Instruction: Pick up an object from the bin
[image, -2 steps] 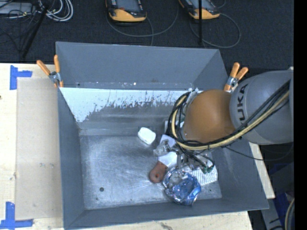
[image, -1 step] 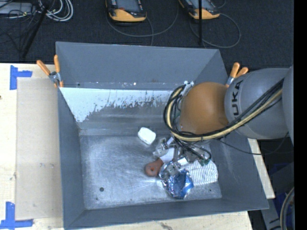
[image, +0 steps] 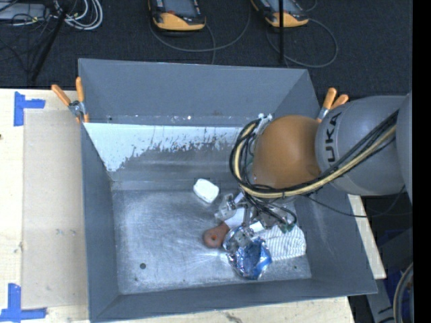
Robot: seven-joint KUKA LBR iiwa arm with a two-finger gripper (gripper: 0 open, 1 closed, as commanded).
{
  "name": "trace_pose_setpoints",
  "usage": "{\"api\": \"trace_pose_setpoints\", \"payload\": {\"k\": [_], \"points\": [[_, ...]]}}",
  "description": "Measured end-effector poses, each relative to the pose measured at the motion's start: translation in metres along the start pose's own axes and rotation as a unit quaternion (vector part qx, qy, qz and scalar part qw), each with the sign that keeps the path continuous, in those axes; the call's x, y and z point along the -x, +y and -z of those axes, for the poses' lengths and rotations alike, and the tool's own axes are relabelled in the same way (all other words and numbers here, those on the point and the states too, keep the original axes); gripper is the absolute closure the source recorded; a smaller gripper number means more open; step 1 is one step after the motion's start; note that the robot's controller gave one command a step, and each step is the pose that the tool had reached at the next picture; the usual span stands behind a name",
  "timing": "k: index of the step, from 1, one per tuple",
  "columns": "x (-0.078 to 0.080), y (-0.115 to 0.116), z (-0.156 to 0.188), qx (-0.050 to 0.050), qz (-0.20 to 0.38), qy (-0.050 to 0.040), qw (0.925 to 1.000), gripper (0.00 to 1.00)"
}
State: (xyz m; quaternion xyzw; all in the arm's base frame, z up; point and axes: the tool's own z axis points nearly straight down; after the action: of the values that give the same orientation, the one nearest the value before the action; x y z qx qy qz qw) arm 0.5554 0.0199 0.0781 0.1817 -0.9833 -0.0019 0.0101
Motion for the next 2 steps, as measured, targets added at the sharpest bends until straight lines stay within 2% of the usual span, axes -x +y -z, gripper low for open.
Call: {"api": "trace_pose_setpoints", "payload": {"k": [2], "points": [[-0.0009,0.0003,0.011,-0.002,-0.001,-0.0078,1.0,1.0]]}}
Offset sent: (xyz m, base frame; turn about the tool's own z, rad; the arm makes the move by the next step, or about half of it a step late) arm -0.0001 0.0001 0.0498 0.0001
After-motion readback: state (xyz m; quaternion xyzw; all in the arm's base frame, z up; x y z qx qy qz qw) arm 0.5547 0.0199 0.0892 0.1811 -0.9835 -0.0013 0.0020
